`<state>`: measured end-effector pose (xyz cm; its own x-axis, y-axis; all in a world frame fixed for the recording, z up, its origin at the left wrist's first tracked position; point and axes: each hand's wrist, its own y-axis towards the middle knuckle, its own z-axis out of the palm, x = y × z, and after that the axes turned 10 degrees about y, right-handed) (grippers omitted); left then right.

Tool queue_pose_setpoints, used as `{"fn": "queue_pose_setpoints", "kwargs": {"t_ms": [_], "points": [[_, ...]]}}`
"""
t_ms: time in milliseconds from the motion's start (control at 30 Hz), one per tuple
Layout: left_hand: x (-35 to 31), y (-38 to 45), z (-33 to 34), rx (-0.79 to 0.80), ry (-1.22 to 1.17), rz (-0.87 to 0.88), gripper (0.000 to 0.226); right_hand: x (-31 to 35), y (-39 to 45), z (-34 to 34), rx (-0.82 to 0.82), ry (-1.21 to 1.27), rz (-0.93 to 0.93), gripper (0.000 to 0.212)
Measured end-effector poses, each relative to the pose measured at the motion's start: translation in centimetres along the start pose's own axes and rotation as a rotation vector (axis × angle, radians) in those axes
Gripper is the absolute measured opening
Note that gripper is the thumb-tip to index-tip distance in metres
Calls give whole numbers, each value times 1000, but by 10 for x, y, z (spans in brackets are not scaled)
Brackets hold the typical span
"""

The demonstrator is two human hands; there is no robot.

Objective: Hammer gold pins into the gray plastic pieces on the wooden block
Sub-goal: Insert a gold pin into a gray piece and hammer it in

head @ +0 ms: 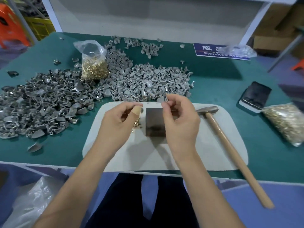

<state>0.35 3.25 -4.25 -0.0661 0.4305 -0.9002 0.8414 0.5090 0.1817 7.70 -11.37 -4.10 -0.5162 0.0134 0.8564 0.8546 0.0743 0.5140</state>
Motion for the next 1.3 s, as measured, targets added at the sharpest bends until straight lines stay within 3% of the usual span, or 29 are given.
{"fn": "queue_pose_setpoints", "kwargs": {"t_ms": [100,200,300,400,533,633,833,1000,1167,1300], "points": [[-15,4,20,129,-1,23,17,-3,11,-37,11,8,127,27],[-26,8,36,138,198,163,15,-12,15,-65,45,-59,244,30],[-24,13,45,103,388,273,38,-17,15,-80,55,-58,305,32],[-23,16,55,95,461,364,44,-18,15,-88,98,-123,259,29],[-23,17,63,56,473,378,11,-17,16,-86,301,-312,144,26],[-22,16,62,71,461,302,1,-13,24,-81,458,-538,65,30],[-26,16,56,149,597,328,11,0,37,-62,589,-848,-37,33],[-21,15,52,136,608,315,17,0,35,-58,605,-734,-2,39],[-12,11,53,95,494,263,17,-16,28,-73,430,-385,136,38],[-9,10,54,86,470,249,17,-29,20,-86,316,-358,66,26]]}}
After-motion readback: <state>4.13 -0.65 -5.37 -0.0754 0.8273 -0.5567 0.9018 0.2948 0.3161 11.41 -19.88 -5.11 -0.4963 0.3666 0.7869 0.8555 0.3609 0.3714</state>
